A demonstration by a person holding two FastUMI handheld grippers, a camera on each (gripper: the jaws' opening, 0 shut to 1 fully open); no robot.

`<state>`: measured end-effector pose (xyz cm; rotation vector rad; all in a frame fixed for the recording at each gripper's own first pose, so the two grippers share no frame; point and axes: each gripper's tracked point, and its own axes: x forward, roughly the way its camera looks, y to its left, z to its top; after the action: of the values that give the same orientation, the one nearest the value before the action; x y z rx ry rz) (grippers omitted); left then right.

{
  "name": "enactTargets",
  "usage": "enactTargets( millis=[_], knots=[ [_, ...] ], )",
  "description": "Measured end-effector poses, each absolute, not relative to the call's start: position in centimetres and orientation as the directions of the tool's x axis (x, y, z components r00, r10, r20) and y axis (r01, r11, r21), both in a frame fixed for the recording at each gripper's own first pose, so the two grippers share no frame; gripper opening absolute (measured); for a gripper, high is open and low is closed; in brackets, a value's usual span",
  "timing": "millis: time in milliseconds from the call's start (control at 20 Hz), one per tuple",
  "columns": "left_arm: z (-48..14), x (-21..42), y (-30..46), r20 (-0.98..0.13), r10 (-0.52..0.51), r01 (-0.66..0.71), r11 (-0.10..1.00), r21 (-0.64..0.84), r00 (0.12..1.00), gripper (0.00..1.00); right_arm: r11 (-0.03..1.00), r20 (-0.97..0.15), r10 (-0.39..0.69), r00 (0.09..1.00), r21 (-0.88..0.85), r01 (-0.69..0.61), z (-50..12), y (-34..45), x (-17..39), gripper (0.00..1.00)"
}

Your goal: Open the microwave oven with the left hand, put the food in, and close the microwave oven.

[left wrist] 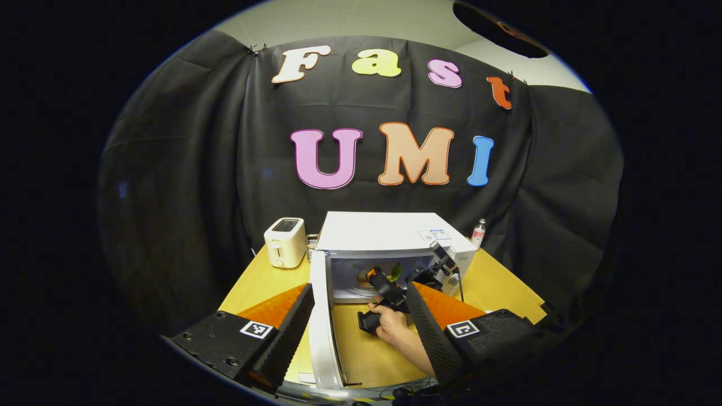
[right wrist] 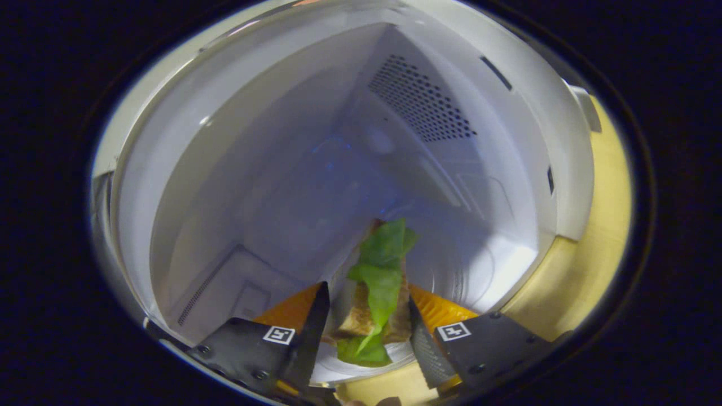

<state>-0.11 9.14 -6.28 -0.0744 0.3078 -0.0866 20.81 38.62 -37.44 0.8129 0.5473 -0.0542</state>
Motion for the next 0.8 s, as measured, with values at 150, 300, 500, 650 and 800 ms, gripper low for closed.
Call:
enactTargets(
  millis=[150,300,500,650,800],
  knots=[
    [-6.3,-0.1,9.1,-0.300,-0.101,0.077,0.993,-0.091,0.949,0.96,0.784,-0.481,0.145,0.865,0.590,0.196,-37.1,38.1,20.7,0.80],
    [-6.7,0.0,9.2,-0.301,-0.095,0.070,0.993,-0.092,0.949,0.96,0.855,-0.478,0.124,0.870,0.496,0.150,-36.8,37.1,20.7,0.81],
    [-6.9,-0.2,8.8,-0.305,-0.107,0.076,0.991,-0.113,0.946,0.96,0.903,-0.437,0.121,0.891,0.421,0.083,-35.4,36.1,20.2,0.96],
    [-6.7,-0.4,8.8,-0.293,-0.109,0.081,0.991,-0.107,0.950,0.96,0.921,-0.377,0.150,0.914,0.389,0.009,-33.2,36.0,19.7,0.96],
    [-6.6,-0.8,8.8,-0.285,-0.113,0.084,0.990,-0.112,0.952,0.94,0.931,-0.382,0.195,0.903,0.362,-0.048,-32.5,36.1,18.9,0.96]
  ],
)
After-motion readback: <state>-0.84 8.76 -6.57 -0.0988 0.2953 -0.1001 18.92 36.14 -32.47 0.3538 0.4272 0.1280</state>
